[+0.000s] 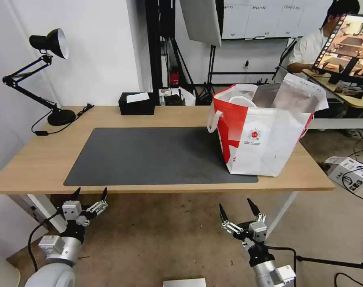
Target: Pick up the trash from the table and place it into the takeout bag.
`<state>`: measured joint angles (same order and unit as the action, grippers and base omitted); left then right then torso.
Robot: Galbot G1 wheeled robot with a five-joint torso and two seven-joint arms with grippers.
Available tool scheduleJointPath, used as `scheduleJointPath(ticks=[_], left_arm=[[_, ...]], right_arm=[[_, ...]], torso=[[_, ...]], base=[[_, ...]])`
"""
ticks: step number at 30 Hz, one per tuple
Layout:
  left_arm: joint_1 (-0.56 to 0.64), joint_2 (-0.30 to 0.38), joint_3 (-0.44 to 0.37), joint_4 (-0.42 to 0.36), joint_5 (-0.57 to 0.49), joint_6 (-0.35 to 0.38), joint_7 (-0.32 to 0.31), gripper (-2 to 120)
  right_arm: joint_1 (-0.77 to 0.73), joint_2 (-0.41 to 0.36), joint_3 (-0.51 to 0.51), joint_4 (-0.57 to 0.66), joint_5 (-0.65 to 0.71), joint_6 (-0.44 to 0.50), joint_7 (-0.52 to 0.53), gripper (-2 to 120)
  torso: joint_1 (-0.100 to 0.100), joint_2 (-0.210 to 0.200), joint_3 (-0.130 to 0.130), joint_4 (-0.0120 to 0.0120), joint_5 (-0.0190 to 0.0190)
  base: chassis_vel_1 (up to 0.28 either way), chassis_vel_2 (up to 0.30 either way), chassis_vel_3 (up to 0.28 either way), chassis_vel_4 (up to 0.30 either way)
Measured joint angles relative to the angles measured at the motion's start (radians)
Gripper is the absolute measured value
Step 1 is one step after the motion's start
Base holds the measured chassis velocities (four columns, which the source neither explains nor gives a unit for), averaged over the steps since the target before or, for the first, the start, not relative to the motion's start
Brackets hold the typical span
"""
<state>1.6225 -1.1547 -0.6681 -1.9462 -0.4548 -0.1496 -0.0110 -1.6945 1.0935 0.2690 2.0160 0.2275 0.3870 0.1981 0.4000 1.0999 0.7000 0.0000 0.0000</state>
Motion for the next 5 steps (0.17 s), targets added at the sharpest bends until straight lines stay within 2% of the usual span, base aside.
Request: scheduleJointPath(ticks=[5], left_arm=[[-0.001, 0.000, 0.000, 0.000, 0.000, 0.001, 0.000, 100]], right_arm=[[0.000, 0.000, 0.000, 0.000, 0.000, 0.000, 0.000, 100]], torso=[[0.000, 0.000, 0.000, 0.0000, 0.0000]], base=[[0.000, 0.000, 0.000, 0.000]])
